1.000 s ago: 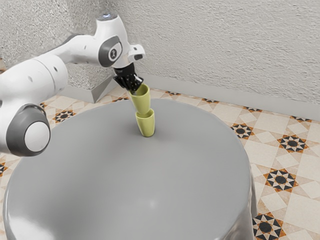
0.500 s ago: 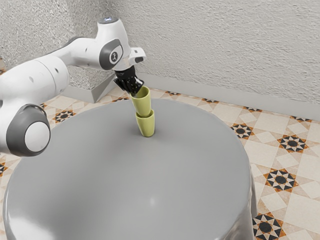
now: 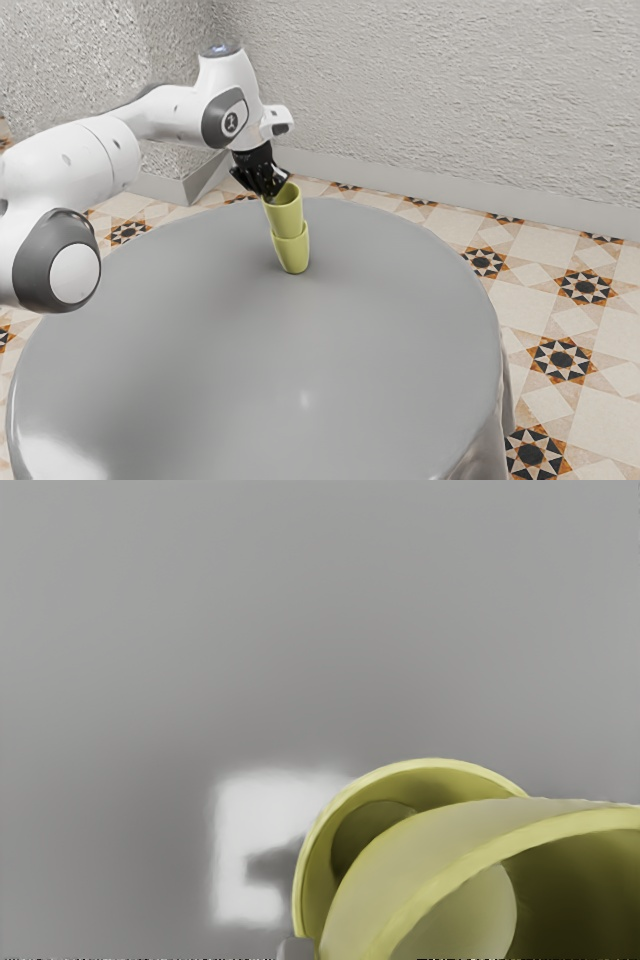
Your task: Place the left cup onto the right cup
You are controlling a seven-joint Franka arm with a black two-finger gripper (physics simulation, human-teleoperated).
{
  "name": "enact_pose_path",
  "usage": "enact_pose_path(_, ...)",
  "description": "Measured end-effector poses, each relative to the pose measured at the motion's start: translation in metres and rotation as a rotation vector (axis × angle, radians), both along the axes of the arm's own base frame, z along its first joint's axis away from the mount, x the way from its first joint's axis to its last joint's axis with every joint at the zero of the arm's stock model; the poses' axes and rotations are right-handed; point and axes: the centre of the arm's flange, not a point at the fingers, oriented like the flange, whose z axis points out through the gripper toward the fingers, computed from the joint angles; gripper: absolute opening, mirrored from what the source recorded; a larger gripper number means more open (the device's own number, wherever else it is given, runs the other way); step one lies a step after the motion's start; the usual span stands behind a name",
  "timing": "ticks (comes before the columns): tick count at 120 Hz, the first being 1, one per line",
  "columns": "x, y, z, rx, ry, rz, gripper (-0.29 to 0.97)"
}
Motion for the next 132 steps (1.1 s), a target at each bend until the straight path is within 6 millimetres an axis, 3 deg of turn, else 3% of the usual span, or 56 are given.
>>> enact_pose_path(16,-0.0007,-0.0009,-0.0030,-0.006,0.006,0.001,-0.06)
enact_pose_path(39,-0.0015,-0.0005,-0.0067,-0.021,0.013,0.009,0.34)
enact_pose_path(60,-0.0017,0.0014,-0.0070,-0.025,0.013,0.014,0.53)
enact_pose_path(88,-0.0017,0.0014,-0.0070,-0.027,0.013,0.015,0.63)
enact_pose_path(132,-0.0023,0.0016,0.0026,-0.019,0.001,0.014,0.67)
